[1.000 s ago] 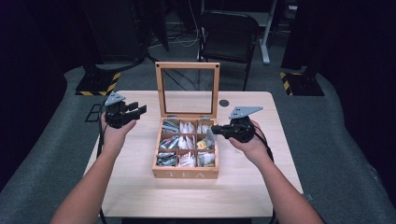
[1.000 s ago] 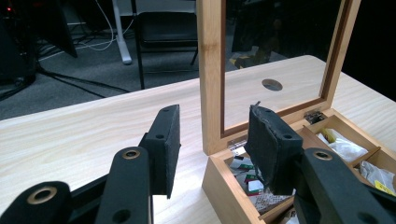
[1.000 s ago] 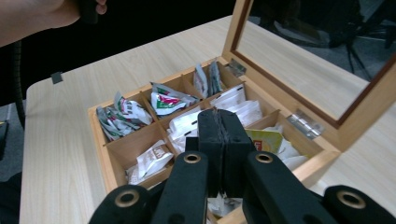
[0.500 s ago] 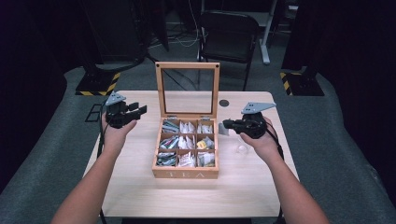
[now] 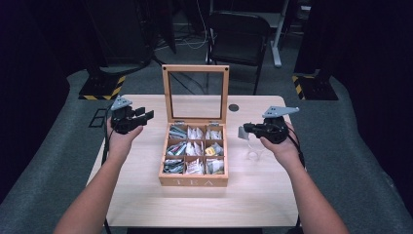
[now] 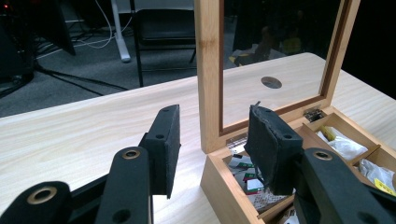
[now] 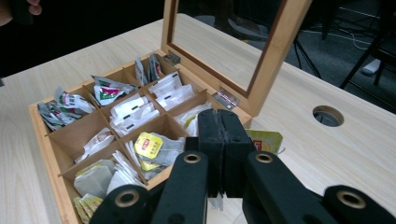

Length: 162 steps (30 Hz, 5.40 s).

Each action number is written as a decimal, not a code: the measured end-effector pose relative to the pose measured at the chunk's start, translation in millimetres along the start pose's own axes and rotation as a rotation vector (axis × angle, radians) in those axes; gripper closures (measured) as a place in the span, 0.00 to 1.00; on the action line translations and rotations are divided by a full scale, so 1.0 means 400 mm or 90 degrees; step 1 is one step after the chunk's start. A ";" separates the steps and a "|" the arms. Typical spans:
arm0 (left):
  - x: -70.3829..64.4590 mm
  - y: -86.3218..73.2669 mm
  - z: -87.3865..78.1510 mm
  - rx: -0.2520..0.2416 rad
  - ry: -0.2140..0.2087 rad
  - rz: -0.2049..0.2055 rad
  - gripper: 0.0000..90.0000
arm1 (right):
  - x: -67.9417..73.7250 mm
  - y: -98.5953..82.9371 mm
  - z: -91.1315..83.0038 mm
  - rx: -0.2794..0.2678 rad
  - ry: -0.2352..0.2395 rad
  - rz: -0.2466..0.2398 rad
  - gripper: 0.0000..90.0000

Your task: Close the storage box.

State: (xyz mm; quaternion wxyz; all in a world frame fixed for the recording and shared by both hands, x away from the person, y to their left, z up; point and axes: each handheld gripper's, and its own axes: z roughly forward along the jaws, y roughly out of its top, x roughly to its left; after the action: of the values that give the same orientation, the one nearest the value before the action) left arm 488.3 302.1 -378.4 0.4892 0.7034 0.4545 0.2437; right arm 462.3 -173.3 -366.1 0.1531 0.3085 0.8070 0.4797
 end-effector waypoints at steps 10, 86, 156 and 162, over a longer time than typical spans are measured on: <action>0.002 0.002 -0.005 -0.003 0.002 -0.002 0.61 | -0.026 -0.018 -0.019 0.004 -0.032 0.005 0.99; 0.013 -0.017 0.000 0.004 0.002 -0.011 0.58 | -0.016 -0.002 0.041 0.042 -0.057 -0.013 0.60; 0.027 -0.025 -0.062 0.002 0.025 -0.004 0.59 | -0.150 0.138 0.305 0.026 -0.029 0.044 0.50; 0.029 -0.025 -0.070 0.003 0.028 -0.003 0.59 | -0.151 0.136 0.321 0.023 -0.033 0.048 0.50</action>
State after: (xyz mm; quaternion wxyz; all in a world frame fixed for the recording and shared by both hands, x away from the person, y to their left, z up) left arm 467.7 326.6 -377.5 0.4782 0.6976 0.4676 0.2570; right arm 597.4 -105.9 -385.1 0.1498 0.3538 0.7990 0.4627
